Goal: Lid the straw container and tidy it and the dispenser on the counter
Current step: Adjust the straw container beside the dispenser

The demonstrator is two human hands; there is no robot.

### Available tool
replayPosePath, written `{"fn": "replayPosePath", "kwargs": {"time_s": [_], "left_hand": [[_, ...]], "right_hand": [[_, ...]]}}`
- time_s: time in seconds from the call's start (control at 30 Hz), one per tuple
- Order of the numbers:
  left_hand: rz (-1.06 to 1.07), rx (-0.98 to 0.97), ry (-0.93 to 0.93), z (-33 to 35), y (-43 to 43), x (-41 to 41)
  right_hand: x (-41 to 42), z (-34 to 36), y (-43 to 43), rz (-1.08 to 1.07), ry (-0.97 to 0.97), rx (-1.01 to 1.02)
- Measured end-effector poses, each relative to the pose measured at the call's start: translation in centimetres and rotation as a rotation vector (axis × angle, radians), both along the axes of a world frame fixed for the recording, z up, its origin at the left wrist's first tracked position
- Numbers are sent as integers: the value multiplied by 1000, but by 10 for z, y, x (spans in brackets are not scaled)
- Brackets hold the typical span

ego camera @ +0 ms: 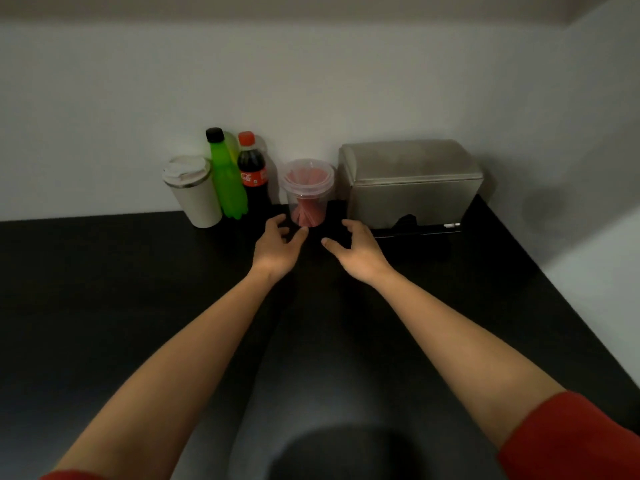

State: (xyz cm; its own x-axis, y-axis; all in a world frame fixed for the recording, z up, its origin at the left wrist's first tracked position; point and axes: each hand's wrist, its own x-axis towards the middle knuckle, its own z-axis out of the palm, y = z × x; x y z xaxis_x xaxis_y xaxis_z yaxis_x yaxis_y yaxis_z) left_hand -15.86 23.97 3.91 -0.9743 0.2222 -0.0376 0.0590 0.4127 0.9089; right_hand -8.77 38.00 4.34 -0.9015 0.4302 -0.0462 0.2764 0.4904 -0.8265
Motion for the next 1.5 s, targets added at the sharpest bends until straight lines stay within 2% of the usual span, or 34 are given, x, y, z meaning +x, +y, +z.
{"fn": "replayPosePath", "kwargs": {"time_s": [0.23, 0.5, 0.87, 1.5], "left_hand": [[-85, 28, 15, 2, -1, -57], [-85, 274, -287, 6, 21, -99], [-110, 217, -218, -3, 29, -118], [-134, 163, -193, 3, 31, -116]], "right_hand": [[-55, 4, -21, 27, 51, -45], [-90, -1, -24, -53, 95, -257], [-104, -11, -21, -52, 206, -283], [-103, -12, -21, -38, 164, -308]]}}
